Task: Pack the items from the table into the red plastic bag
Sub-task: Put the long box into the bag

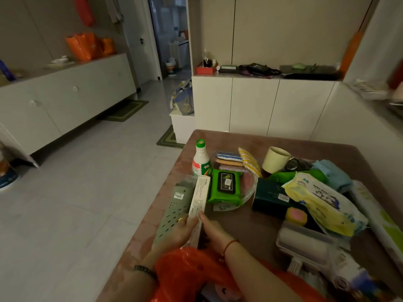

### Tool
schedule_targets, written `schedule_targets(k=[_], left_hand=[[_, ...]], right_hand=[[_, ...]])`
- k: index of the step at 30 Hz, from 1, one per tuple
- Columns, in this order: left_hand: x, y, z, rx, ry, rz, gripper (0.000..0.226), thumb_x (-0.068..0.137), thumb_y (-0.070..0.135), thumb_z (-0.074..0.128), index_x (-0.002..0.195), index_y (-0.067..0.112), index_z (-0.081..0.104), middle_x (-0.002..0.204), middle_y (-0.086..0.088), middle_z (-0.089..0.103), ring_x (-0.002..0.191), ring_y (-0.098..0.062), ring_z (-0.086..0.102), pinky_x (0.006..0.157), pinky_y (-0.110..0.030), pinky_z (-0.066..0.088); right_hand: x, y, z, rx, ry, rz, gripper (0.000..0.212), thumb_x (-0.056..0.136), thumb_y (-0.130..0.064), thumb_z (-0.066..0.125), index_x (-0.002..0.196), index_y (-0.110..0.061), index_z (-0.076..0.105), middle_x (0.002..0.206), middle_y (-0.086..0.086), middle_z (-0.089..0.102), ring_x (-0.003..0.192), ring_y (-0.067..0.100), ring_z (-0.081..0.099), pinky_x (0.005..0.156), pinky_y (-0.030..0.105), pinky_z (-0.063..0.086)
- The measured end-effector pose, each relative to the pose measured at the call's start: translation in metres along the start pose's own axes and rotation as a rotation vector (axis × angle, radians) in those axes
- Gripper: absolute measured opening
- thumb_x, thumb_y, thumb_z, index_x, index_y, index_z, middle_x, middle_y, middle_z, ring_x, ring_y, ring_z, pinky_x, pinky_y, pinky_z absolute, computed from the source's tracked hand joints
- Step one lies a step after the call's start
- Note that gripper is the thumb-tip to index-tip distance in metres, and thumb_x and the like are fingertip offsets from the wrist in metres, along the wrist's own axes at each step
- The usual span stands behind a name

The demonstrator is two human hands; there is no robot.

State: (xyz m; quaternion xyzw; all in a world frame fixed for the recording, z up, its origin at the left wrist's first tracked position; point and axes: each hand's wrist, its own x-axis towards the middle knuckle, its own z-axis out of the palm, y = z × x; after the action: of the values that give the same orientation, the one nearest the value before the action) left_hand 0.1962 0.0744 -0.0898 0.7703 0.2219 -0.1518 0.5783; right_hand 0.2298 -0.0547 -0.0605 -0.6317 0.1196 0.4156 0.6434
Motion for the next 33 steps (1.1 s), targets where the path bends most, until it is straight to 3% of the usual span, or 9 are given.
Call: schedule_targets(k=[5,11,15,18,21,24,26,30,33], left_hand=[[-0.023,0.036,0.006,-0.128,0.075,-0.052,0.035,0.094,0.020,0.047,0.124,0.002,0.048,0.116,-0.019,0.061,0.100,-0.030,0.062,0.082,-0.037,0.052],[-0.041,0.038,0.003,0.054,0.140,0.024,0.036,0.092,0.013,0.051,0.127,0.008,0.052,0.123,-0.014,0.061,0.105,-0.029,0.063,0.092,-0.039,0.052],[-0.063,0.050,-0.003,0.092,0.173,0.139,0.039,0.090,0.013,0.053,0.130,0.011,0.052,0.117,-0.008,0.065,0.098,-0.022,0.066,0.087,-0.036,0.055],[-0.086,0.067,-0.009,-0.054,0.152,0.241,0.039,0.090,0.013,0.056,0.128,0.008,0.053,0.105,-0.005,0.067,0.080,-0.010,0.069,0.070,-0.020,0.057],[-0.123,0.088,-0.014,-0.171,0.107,0.364,0.060,0.082,0.037,0.060,0.133,0.012,0.043,0.114,0.004,0.059,0.078,0.008,0.065,0.066,-0.008,0.050],[-0.160,0.091,-0.020,0.165,-0.041,0.388,0.122,0.043,0.084,0.058,0.145,0.028,0.020,0.135,0.016,0.034,0.120,0.001,0.042,0.099,-0.021,0.038],[-0.177,0.085,-0.019,0.440,-0.181,0.322,0.128,0.037,0.089,0.054,0.146,0.034,0.013,0.138,0.016,0.034,0.126,-0.006,0.038,0.103,-0.024,0.034],[-0.180,0.072,-0.012,0.879,-0.147,0.266,0.092,0.055,0.075,0.058,0.134,0.031,0.041,0.135,0.005,0.050,0.125,-0.013,0.046,0.101,-0.023,0.035],[-0.185,0.081,-0.008,0.793,-0.074,0.331,0.035,0.079,0.049,0.063,0.103,0.023,0.067,0.105,0.000,0.066,0.098,-0.015,0.061,0.086,-0.025,0.048]], right_hand=[[0.009,0.006,0.007,0.049,0.105,0.007,0.040,0.089,-0.026,0.058,0.114,0.003,0.047,0.080,0.009,0.060,0.079,0.025,0.061,0.068,0.034,0.052],[0.003,0.017,0.021,0.147,0.061,0.000,0.040,0.089,-0.018,0.058,0.121,0.001,0.046,0.085,0.012,0.060,0.075,0.024,0.061,0.061,0.033,0.054],[-0.009,0.017,0.027,0.296,0.078,-0.085,0.047,0.080,-0.012,0.069,0.119,0.002,0.048,0.106,0.023,0.063,0.090,0.034,0.066,0.073,0.047,0.056],[-0.034,0.007,0.027,0.375,0.110,-0.234,0.039,0.076,-0.007,0.072,0.111,-0.001,0.054,0.105,0.023,0.065,0.083,0.030,0.067,0.067,0.040,0.057],[-0.077,-0.022,0.013,0.451,0.084,-0.483,0.031,0.076,0.001,0.069,0.100,-0.016,0.058,0.108,0.014,0.066,0.086,0.021,0.065,0.079,0.037,0.055],[-0.134,-0.047,-0.017,0.330,0.045,-0.655,0.052,0.075,-0.006,0.070,0.123,-0.016,0.050,0.119,0.009,0.063,0.105,0.024,0.063,0.094,0.048,0.049],[-0.174,-0.051,-0.042,0.202,0.028,-0.784,0.059,0.069,-0.014,0.073,0.122,-0.021,0.049,0.118,0.003,0.064,0.109,0.021,0.061,0.090,0.044,0.053],[-0.243,-0.023,-0.065,-0.084,0.025,-1.004,0.067,0.056,-0.024,0.078,0.115,-0.029,0.046,0.102,-0.016,0.070,0.100,0.002,0.063,0.076,0.017,0.054],[-0.266,0.016,-0.064,-0.298,0.061,-1.051,0.071,0.059,-0.035,0.082,0.118,-0.033,0.043,0.116,-0.016,0.065,0.110,0.004,0.059,0.084,0.017,0.051]])
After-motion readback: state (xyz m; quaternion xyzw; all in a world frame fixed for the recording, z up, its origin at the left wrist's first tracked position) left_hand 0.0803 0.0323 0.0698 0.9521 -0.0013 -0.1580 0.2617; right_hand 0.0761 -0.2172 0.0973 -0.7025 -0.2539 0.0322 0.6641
